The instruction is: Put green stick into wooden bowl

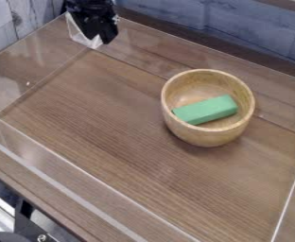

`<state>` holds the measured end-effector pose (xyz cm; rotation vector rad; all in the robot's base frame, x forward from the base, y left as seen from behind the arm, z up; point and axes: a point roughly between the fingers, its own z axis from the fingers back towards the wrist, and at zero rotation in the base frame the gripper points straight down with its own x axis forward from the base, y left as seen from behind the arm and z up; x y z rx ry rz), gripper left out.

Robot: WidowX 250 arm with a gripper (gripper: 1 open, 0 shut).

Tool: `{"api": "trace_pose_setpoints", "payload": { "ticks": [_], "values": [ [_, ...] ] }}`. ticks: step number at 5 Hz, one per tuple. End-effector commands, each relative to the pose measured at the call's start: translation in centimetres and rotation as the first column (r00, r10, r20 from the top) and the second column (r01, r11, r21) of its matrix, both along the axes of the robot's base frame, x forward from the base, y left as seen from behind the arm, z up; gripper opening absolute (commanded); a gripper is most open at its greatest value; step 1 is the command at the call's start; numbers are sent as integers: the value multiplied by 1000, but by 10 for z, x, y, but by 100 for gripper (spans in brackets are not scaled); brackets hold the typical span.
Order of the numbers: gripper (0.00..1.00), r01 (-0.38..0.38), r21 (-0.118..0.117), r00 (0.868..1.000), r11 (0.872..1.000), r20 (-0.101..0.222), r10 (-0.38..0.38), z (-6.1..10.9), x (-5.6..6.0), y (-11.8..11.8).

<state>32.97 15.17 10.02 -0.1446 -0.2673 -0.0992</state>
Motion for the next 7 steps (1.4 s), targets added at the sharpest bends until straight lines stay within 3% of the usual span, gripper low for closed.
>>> {"api": "trace_pose_setpoints", "payload": {
  "ticks": [1,2,3,4,5,6,7],
  "values": [
    [0,-22,24,997,999,71,20,14,13,12],
    [0,-42,13,996,999,85,41,9,18,18],
    [100,-70,-2,993,998,95,70,13,16,20],
    [100,-90,-17,991,996,102,91,18,12,20],
    [0,-58,-25,991,998,117,61,30,12,23],
    [100,-24,-28,991,999,132,28,40,13,25],
    [0,-71,-33,987,997,141,75,33,12,23]
  ]
}}
